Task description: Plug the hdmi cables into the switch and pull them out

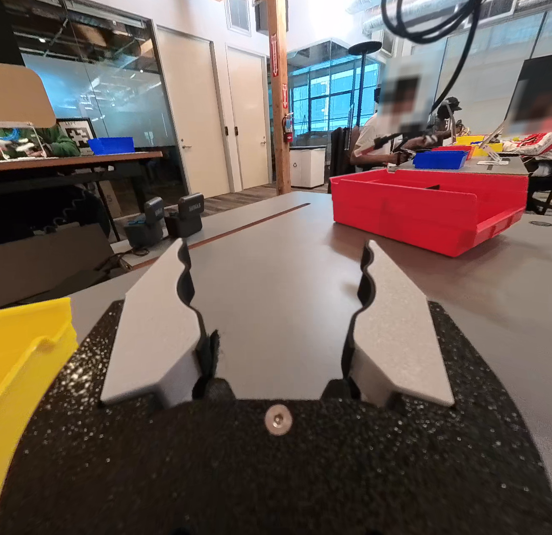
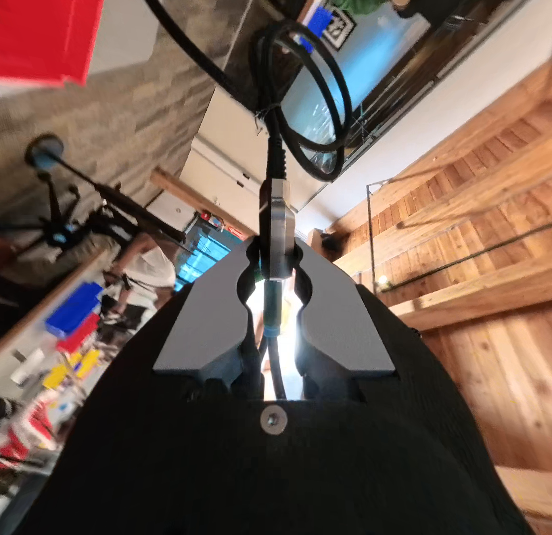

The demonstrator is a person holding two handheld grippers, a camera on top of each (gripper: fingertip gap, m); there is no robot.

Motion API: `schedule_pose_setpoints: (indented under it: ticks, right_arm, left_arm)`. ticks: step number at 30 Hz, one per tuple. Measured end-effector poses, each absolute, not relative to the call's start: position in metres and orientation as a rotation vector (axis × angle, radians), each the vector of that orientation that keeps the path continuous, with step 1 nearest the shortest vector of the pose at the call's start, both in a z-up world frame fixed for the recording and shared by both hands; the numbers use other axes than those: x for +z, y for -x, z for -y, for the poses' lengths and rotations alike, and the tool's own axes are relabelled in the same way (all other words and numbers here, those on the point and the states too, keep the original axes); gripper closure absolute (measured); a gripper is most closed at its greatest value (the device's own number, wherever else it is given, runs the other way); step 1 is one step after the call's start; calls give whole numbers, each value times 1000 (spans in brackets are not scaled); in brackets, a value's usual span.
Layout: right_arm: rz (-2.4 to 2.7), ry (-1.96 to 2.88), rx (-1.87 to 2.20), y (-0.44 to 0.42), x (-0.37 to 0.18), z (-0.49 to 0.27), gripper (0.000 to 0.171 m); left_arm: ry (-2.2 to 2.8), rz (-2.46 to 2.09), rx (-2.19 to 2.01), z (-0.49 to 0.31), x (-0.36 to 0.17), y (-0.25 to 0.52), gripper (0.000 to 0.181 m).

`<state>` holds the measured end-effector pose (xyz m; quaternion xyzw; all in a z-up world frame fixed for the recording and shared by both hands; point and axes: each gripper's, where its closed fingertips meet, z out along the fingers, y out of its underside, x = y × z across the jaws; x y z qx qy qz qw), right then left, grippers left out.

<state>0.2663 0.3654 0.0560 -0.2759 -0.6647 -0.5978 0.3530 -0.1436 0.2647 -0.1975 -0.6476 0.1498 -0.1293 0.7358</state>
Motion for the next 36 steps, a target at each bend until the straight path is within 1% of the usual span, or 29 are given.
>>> schedule_pose_setpoints:
  ticks: [3, 6, 12, 17, 21, 31, 36]
  right_arm:
    - [1892, 592, -1739, -271, 39, -400, 152]
    - [2113, 343, -1960, -271, 10, -434, 153]
    - [2415, 281, -1729, -240, -76, -475, 152]
    - [2525, 565, -1426, -213, -129, -490, 152]
    - [2596, 798, -1290, -209, -158, -503, 153]
    - [2640, 1313, -1202, -242, -214, -530, 153]
    - [2626, 1372, -1212, -245, -222, -537, 153]
  left_arm:
    - [1447, -331, -284, -268, -205, 142, 70]
    - [1465, -343, -283, -269, -210, 140, 71]
    - [1472, -382, -287, -269, -213, 134, 72]
    - [1491, -395, -314, -271, -219, 131, 74]
    - [1505, -370, -356, -273, -222, 133, 75]
    - [1511, -391, -363, -274, -223, 129, 78]
    - [1511, -399, -361, -273, -224, 128, 79]
